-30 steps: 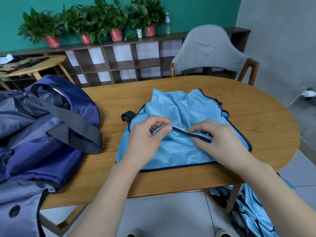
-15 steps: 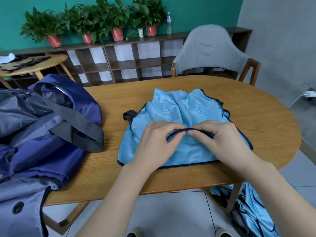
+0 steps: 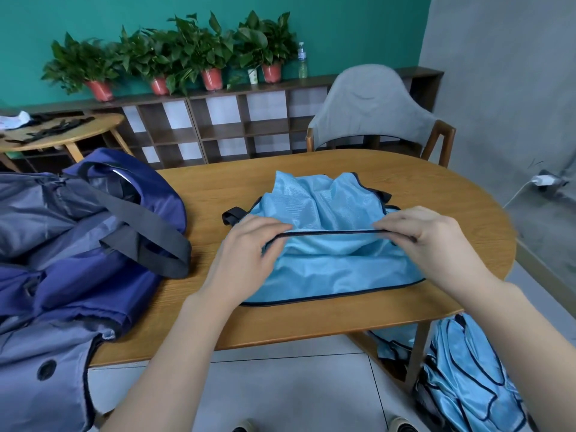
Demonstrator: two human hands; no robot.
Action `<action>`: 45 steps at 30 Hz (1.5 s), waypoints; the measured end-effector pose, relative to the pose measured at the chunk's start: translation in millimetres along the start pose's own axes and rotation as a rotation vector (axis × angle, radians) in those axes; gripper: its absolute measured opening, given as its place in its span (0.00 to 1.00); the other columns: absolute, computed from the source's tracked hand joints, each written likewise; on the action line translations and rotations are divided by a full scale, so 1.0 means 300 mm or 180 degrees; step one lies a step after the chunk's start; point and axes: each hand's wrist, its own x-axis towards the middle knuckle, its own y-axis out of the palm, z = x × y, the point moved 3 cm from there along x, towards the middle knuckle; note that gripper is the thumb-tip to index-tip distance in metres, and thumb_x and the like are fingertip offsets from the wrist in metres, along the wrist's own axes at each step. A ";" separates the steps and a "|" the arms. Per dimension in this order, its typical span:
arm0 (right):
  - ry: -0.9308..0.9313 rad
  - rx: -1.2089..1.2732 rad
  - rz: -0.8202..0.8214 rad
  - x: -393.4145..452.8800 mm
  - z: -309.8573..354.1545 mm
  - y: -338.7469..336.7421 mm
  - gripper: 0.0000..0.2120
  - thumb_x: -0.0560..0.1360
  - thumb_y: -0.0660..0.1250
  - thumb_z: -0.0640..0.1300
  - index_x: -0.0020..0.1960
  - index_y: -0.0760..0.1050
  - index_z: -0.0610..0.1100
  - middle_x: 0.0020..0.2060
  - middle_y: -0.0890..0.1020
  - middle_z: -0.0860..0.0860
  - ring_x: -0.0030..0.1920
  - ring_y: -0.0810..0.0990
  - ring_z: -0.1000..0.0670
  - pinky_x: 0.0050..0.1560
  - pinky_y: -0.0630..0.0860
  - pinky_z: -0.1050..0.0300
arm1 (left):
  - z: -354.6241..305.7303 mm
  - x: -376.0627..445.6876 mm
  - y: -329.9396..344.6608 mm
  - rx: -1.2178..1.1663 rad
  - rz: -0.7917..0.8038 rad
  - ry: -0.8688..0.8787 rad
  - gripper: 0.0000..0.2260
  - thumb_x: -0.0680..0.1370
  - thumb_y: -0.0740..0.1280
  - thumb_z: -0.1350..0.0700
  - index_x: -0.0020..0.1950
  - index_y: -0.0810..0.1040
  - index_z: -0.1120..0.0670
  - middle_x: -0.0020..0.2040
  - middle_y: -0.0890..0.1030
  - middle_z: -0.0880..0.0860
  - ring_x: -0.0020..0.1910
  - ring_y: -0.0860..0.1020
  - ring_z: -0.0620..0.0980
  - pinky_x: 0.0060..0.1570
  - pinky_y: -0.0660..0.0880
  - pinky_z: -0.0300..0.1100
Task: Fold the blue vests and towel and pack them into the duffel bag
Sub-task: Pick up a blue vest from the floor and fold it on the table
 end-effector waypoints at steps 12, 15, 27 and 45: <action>0.0266 -0.0206 0.0207 -0.147 -0.077 -0.024 0.18 0.76 0.70 0.31 0.64 0.82 0.44 0.56 0.85 0.48 0.57 0.83 0.44 0.60 0.77 0.51 | 0.088 -0.160 -0.140 0.0520 -0.0062 -0.0159 0.15 0.76 0.68 0.71 0.57 0.85 0.56 0.53 0.79 0.49 0.54 0.76 0.49 0.56 0.74 0.42; 0.0303 -0.0145 0.0369 -0.176 -0.055 -0.008 0.09 0.79 0.68 0.37 0.56 0.78 0.48 0.51 0.85 0.51 0.49 0.84 0.45 0.49 0.81 0.48 | 0.096 -0.202 -0.157 0.0559 -0.0028 -0.0433 0.16 0.75 0.70 0.71 0.57 0.84 0.54 0.52 0.83 0.48 0.52 0.77 0.43 0.57 0.74 0.42; 0.0311 0.0029 0.0448 -0.214 -0.057 -0.008 0.18 0.76 0.65 0.26 0.54 0.84 0.45 0.53 0.80 0.56 0.57 0.77 0.51 0.63 0.70 0.54 | 0.083 -0.252 -0.160 -0.0173 0.0235 -0.1102 0.24 0.76 0.63 0.72 0.37 0.79 0.43 0.43 0.81 0.41 0.50 0.79 0.45 0.55 0.77 0.44; 0.0089 -0.0073 0.0699 -0.226 -0.091 -0.010 0.12 0.72 0.74 0.33 0.47 0.85 0.49 0.54 0.82 0.56 0.59 0.76 0.53 0.63 0.71 0.47 | 0.037 -0.298 -0.137 -0.0086 0.0615 -0.0673 0.10 0.77 0.73 0.60 0.49 0.85 0.44 0.47 0.81 0.33 0.53 0.78 0.40 0.58 0.76 0.42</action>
